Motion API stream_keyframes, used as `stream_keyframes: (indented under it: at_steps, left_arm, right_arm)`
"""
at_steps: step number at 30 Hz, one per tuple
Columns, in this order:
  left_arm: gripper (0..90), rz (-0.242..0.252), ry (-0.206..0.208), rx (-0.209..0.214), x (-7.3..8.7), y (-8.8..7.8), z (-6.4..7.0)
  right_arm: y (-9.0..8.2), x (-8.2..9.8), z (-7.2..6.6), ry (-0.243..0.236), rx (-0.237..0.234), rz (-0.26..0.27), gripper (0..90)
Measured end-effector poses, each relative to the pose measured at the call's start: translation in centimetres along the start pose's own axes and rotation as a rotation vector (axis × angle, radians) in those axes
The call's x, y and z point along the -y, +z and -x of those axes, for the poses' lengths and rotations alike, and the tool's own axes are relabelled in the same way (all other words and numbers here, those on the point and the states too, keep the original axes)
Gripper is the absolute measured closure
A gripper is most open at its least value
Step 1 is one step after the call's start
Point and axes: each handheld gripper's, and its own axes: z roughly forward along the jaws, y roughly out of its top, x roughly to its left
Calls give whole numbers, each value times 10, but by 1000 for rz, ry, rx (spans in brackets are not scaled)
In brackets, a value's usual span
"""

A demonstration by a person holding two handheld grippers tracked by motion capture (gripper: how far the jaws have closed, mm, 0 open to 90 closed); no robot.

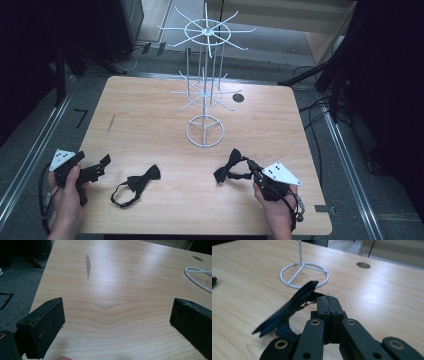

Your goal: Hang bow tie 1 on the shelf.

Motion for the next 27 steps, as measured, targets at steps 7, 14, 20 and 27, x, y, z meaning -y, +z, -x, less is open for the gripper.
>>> stream_keyframes:
  at_steps: [7, 14, 20, 27]
  left_arm:
    - [2, 0, 0, 6, 0, 0, 0]
    - [2, 0, 4, 5, 0, 0, 0]
    - [2, -1, 1, 7, 0, 0, 0]
    - [2, -3, 1, 11, 0, 0, 0]
  right_arm:
    - [-6, -14, -4, -65, 34, 25, 900]
    - [-9, -25, -7, -93, 48, 54, 900]
    - [-11, -34, -7, -93, 51, 84, 900]
    - [-13, -45, -6, -87, 40, 125, 900]
